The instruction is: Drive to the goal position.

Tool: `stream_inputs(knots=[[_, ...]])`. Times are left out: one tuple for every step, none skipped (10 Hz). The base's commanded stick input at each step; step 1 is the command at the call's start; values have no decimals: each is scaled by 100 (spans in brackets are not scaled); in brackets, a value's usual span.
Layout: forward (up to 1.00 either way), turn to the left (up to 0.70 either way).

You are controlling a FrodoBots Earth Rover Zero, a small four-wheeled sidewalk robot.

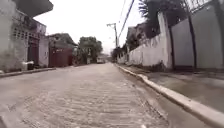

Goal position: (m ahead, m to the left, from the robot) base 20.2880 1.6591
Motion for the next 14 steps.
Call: stream_inputs(knots=[[100, -37], [100, -33], [100, -23], [100, -13], [100, 0], [100, 0], [100, 0], [100, 0], [100, 0], [100, 0], [100, 0], [100, 0], [100, 0], [100, 0]])
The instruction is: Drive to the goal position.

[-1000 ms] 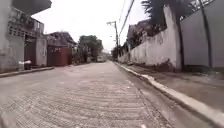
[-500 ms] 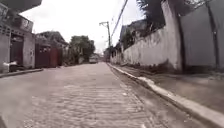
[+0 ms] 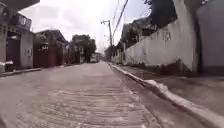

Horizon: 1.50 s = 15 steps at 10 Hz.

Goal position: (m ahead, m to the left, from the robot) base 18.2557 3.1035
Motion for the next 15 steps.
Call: stream_inputs(knots=[[100, 0], [100, 2], [100, 4], [100, 4], [100, 4], [100, 4], [100, 4], [100, 4], [100, 4], [100, 4], [100, 4], [100, 4], [100, 4], [100, 4], [100, 4]])
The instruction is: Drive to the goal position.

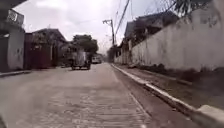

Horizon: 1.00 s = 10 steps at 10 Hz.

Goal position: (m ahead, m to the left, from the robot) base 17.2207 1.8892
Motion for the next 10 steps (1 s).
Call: stream_inputs(knots=[[100, 4], [100, 4], [100, 4], [100, 2], [100, 1], [100, 0], [100, 0], [100, 0], [100, 0], [100, 0]])
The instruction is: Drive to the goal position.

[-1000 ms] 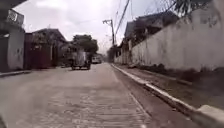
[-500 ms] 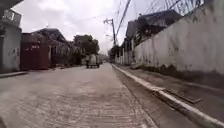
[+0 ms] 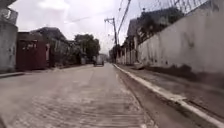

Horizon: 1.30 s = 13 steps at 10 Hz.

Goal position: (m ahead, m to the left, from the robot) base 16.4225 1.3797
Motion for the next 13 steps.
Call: stream_inputs(knots=[[100, 1], [100, 1], [100, 0], [100, 1], [100, 2], [100, 0], [100, 0], [100, 0], [100, 0], [100, 0], [100, 0], [100, 1], [100, 0]])
